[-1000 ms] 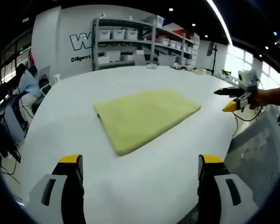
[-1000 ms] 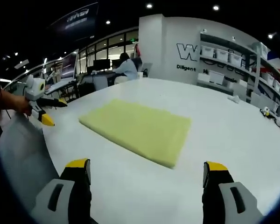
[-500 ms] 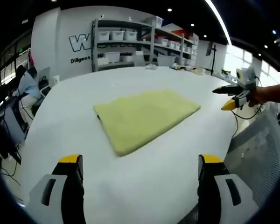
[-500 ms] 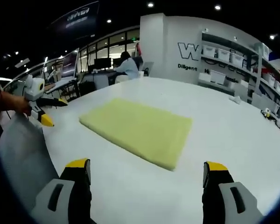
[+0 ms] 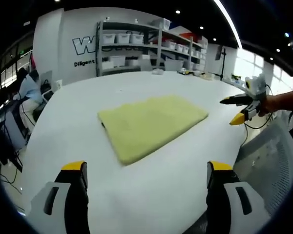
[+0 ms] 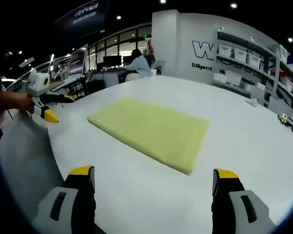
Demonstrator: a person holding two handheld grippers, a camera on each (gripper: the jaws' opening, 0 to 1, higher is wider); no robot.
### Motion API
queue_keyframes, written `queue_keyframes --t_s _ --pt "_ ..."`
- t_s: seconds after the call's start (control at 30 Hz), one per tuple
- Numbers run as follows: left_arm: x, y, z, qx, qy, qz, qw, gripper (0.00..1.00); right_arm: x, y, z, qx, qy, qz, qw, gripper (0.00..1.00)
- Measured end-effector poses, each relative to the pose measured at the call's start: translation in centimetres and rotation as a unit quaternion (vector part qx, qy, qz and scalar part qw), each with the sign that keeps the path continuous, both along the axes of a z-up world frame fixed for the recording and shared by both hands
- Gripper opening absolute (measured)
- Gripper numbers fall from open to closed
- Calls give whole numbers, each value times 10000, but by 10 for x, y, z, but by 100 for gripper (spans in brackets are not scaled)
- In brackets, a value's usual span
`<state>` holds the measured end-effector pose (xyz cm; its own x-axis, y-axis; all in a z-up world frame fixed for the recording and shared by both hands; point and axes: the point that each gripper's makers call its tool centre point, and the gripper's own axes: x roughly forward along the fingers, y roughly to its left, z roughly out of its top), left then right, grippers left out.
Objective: Fold the garment on the visible template until the final outline fits inside the template.
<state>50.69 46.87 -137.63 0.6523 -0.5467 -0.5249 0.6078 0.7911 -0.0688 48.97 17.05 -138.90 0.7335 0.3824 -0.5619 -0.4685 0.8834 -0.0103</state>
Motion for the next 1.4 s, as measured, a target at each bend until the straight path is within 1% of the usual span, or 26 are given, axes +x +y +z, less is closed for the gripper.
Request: queue_keyframes --t_s 0.1,0.2,0.27,0.57,0.77,0.9,1.0,1.2,1.27,1.4 --pt "-3 -5 -2 19 12 -82 10000 98 0 0 3 -20 -1 -7 10000 99" --pt "-3 -8 0 -1 -34 -126 9999 97 2 0 10 61 -73 -49 9999 99" --pt "-1 -8 3 -32 -117 -120 9999 96 2 -1 10 65 -80 -82 9999 99" --pt "-1 -4 3 -7 -79 -39 10000 97 -2 -5 7 94 -57 -112 9999 99" --pt "-3 -6 4 17 -67 -52 10000 96 -6 -3 8 135 -88 -101 9998 99" --pt "-6 -10 3 88 -74 -154 9998 96 -8 -9 10 128 -154 -141 9997 99" --pt "-8 -12 -1 132 10 -194 9997 96 -11 -16 12 157 -174 -232 9995 99" --pt "-8 -17 -3 164 40 -264 9995 95 -17 -24 11 160 -189 -325 9992 99" --pt "-7 -17 -5 216 55 -254 9994 95 -17 -26 11 176 -207 -314 9991 99" --pt "-8 -17 -7 264 107 -169 9995 95 -17 -30 6 165 -118 -246 9995 99"
